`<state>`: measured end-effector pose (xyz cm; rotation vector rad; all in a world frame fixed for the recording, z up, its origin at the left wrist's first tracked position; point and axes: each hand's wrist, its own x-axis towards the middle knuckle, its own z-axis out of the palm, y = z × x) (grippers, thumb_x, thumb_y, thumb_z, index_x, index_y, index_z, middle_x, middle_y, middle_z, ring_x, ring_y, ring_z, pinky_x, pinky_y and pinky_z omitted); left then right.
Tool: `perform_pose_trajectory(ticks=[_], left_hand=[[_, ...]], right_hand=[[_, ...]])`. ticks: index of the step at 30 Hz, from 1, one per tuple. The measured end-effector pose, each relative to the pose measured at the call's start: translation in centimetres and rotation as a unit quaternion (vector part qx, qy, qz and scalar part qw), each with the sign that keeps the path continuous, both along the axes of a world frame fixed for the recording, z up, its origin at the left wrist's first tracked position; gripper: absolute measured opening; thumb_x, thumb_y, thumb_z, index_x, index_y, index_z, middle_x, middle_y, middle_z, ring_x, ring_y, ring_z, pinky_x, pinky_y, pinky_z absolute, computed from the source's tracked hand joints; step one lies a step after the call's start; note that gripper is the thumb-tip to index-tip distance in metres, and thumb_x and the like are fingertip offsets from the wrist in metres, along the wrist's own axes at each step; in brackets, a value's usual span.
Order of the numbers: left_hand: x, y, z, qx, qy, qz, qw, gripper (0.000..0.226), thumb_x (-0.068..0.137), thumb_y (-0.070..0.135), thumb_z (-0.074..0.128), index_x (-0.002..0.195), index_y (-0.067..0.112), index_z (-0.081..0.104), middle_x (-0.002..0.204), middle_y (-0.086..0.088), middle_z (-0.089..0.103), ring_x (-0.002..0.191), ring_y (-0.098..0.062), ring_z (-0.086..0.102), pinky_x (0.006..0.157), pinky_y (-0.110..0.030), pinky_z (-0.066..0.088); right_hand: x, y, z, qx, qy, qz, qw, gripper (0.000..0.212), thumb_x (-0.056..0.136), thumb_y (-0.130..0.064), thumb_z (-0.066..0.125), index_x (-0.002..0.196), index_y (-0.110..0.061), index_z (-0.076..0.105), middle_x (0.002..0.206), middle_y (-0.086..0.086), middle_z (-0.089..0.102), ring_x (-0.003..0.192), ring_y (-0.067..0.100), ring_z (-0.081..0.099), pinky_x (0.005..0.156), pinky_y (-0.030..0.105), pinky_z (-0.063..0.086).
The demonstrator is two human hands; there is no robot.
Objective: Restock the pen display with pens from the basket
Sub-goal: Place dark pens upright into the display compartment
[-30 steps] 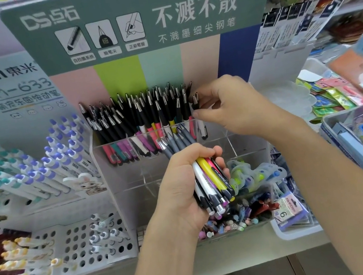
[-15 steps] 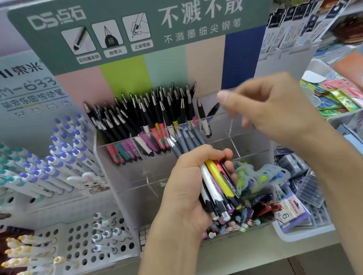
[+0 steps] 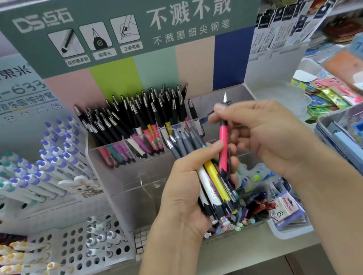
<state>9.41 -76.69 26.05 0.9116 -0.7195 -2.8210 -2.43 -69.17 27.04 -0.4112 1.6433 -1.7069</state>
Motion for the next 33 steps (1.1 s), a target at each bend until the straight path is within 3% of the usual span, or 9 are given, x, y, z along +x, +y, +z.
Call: perform_pose_trajectory(ticks=[4, 6, 9, 12, 17, 23, 27, 30, 33], left_hand=[[0.5, -0.4, -0.1, 0.049, 0.002, 0.047, 0.998, 0.007, 0.069, 0.01, 0.068, 0.067, 0.003, 0.07, 0.067, -0.005, 0.062, 0.049, -0.011, 0.057, 0.044, -0.021, 0.05], [0.7, -0.7, -0.3, 0.041, -0.008, 0.056, 0.998, 0.014, 0.07, 0.009, 0.067, 0.056, 0.005, 0.07, 0.068, -0.003, 0.06, 0.047, -0.01, 0.053, 0.044, -0.022, 0.049], [1.0, -0.9, -0.7, 0.041, -0.022, 0.065, 0.997, 0.017, 0.069, 0.008, 0.067, 0.053, 0.005, 0.068, 0.066, -0.003, 0.055, 0.045, -0.009, 0.051, 0.044, -0.022, 0.049], [1.1, -0.9, -0.9, 0.04, -0.03, 0.069, 0.996, 0.016, 0.069, 0.008, 0.068, 0.053, 0.006, 0.068, 0.067, -0.003, 0.057, 0.047, -0.01, 0.052, 0.045, -0.023, 0.049], [1.3, -0.8, -0.9, 0.021, -0.044, 0.065, 0.997, 0.017, 0.07, 0.008, 0.069, 0.053, 0.006, 0.069, 0.065, -0.003, 0.057, 0.048, -0.01, 0.052, 0.047, -0.022, 0.05], [1.5, -1.2, -1.0, 0.02, -0.048, 0.062, 0.997, 0.016, 0.072, 0.009, 0.07, 0.057, 0.005, 0.069, 0.063, -0.004, 0.056, 0.048, -0.011, 0.053, 0.048, -0.023, 0.051], [1.4, -1.4, -1.1, 0.015, -0.047, 0.061, 0.997, 0.016, 0.071, 0.009, 0.069, 0.056, 0.005, 0.07, 0.063, -0.005, 0.056, 0.048, -0.011, 0.053, 0.048, -0.023, 0.051], [1.2, -1.4, -1.0, 0.014, -0.045, 0.061, 0.997, 0.015, 0.07, 0.009, 0.069, 0.055, 0.005, 0.069, 0.065, -0.005, 0.057, 0.048, -0.011, 0.053, 0.048, -0.023, 0.051], [1.0, -1.5, -1.0, 0.013, -0.044, 0.061, 0.997, 0.012, 0.067, 0.008, 0.07, 0.055, 0.005, 0.069, 0.064, -0.004, 0.058, 0.048, -0.011, 0.053, 0.047, -0.023, 0.05]], right_hand=[[-1.3, -0.4, 1.9, -0.153, 0.074, -0.101, 0.98, 0.018, 0.098, -0.018, 0.062, 0.089, -0.006, 0.072, 0.067, 0.0, 0.064, 0.058, 0.008, 0.057, 0.052, 0.015, 0.05], [-2.7, -0.7, 2.6, -0.18, 0.167, -0.158, 0.956, 0.016, 0.1, -0.016, 0.061, 0.09, -0.009, 0.072, 0.068, -0.003, 0.067, 0.06, 0.011, 0.062, 0.056, 0.02, 0.052], [-4.5, -2.1, 2.4, -0.104, 0.353, -0.159, 0.916, 0.005, 0.095, -0.014, 0.067, 0.094, -0.016, 0.072, 0.076, -0.003, 0.07, 0.07, 0.017, 0.07, 0.064, 0.027, 0.057], [-5.2, -4.1, 0.5, 0.001, 0.459, -0.094, 0.884, 0.011, 0.086, -0.012, 0.074, 0.093, -0.021, 0.074, 0.082, -0.005, 0.073, 0.072, 0.01, 0.068, 0.072, 0.028, 0.057], [-4.7, -4.9, -1.3, 0.163, 0.507, 0.048, 0.845, 0.013, 0.091, -0.021, 0.072, 0.102, -0.019, 0.079, 0.095, -0.005, 0.075, 0.074, -0.001, 0.061, 0.065, 0.006, 0.043], [-4.5, -3.8, -0.7, 0.23, 0.567, 0.042, 0.789, 0.027, 0.085, -0.03, 0.078, 0.111, -0.022, 0.075, 0.099, -0.002, 0.067, 0.082, 0.013, 0.055, 0.076, 0.025, 0.041], [-4.7, -3.6, -0.1, 0.256, 0.549, 0.057, 0.794, 0.025, 0.083, -0.024, 0.081, 0.107, -0.018, 0.077, 0.091, 0.001, 0.066, 0.077, 0.015, 0.058, 0.071, 0.022, 0.042], [-4.6, -3.7, 0.5, 0.243, 0.554, 0.072, 0.793, 0.014, 0.084, -0.009, 0.077, 0.097, -0.014, 0.081, 0.089, 0.001, 0.072, 0.073, 0.008, 0.058, 0.066, 0.01, 0.041], [-4.4, -4.0, 1.9, 0.238, 0.594, 0.089, 0.763, 0.02, 0.082, -0.003, 0.074, 0.096, -0.015, 0.082, 0.091, 0.004, 0.074, 0.084, 0.017, 0.065, 0.075, 0.019, 0.05]])
